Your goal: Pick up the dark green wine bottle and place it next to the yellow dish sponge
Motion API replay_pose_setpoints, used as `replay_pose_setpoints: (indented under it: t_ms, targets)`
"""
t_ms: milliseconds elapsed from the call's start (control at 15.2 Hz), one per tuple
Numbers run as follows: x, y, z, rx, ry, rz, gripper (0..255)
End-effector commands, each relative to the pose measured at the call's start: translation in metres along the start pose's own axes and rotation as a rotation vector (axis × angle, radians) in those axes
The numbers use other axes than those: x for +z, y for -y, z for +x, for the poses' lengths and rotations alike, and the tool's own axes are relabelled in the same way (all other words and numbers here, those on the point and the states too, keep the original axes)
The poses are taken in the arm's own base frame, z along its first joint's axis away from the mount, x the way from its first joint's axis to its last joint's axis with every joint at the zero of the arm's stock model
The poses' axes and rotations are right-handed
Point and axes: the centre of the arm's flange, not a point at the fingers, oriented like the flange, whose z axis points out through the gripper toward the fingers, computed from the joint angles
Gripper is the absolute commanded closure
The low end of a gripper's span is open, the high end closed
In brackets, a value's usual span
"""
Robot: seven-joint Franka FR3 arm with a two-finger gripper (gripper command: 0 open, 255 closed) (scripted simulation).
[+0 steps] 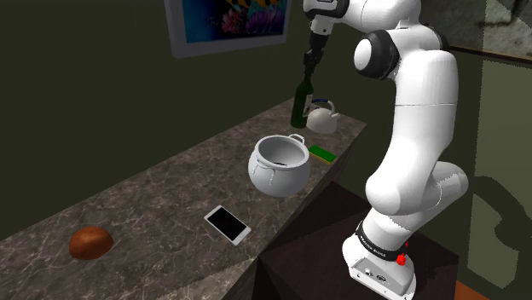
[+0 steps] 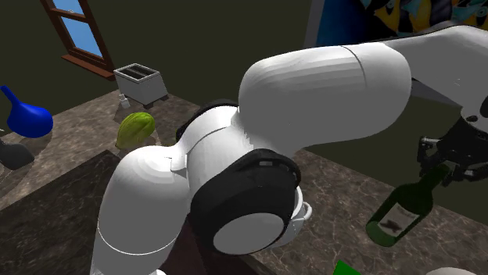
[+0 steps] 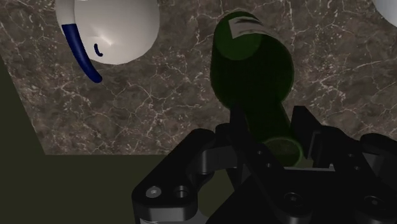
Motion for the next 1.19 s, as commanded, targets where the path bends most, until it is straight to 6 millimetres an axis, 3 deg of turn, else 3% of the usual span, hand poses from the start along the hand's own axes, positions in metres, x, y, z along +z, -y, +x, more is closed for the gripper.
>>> replay_pose_setpoints:
  t_ms: [0,66,1122]
  targets:
    - [-0.001,-0.028,-0.001,-0.002,-0.001,0.0,255]
    - [-0.001,-0.039,-0.002,-0.002,-0.001,0.0,255]
    - [0.081,-0.039,-0.008,-0.002,-0.001,0.0,255]
